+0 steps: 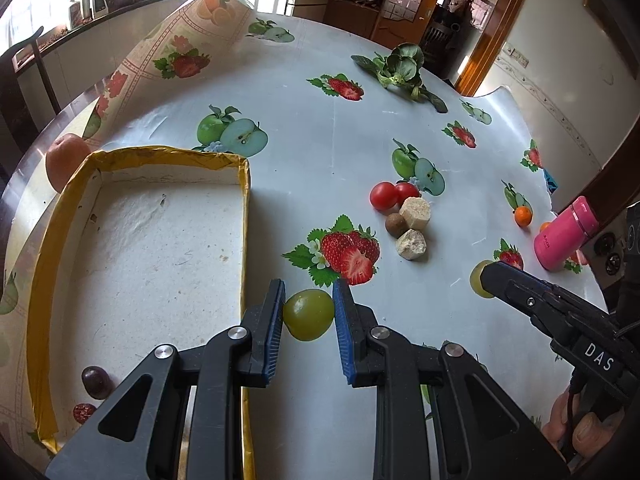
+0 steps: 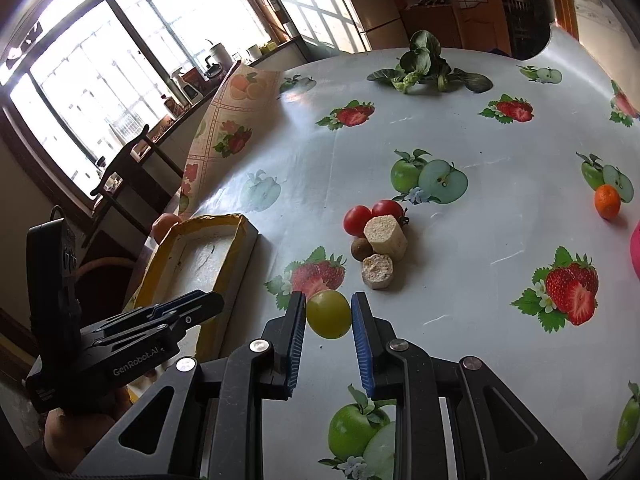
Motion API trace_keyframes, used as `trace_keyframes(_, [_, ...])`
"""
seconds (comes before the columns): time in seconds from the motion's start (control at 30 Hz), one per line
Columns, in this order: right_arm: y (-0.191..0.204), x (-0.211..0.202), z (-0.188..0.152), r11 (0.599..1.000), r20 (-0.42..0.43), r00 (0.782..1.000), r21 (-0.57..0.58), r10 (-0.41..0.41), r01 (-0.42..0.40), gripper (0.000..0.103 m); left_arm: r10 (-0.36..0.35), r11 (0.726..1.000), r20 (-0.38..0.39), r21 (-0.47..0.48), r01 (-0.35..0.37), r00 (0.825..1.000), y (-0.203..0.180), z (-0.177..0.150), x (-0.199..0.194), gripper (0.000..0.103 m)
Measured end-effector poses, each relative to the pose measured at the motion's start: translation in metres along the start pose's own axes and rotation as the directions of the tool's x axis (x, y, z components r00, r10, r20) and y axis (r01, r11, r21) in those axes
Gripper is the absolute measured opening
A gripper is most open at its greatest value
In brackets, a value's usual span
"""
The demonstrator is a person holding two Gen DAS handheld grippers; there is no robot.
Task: Organize fruits
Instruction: 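Carry the green grapes over the yellow tray with both tools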
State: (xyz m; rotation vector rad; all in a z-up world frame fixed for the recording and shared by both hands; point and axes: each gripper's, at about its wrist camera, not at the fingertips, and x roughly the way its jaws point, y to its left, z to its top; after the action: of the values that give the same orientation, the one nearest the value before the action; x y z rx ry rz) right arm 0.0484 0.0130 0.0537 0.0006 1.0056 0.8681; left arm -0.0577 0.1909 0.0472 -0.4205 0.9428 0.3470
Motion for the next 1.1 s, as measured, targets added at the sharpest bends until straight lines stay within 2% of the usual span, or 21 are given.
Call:
trace_keyframes(0.47, [0.074, 0.006, -0.019, 0.993, -0.039, 0.998, -0.103, 0.053, -0.057, 0.023, 0.049, 0.997, 0.018, -0.067, -0.047, 0.999, 0.053, -0.024, -0.033, 0.022])
trace_keyframes(0.77, [0.109, 0.017, -0.026, 0.985, -0.069, 0.995, -0.154, 0.071, -0.081, 0.023, 0.068, 0.991, 0.024, -0.114, -0.065, 0.997, 0.084, -0.029, -0.043, 0.022])
trace_keyframes(1.1, [0.134, 0.027, -0.030, 0.974, -0.103, 0.992, -0.204, 0.075, -0.095, 0.023, 0.068, 0.987, 0.026, -0.151, -0.064, 0.997, 0.102, -0.032, -0.044, 0.022])
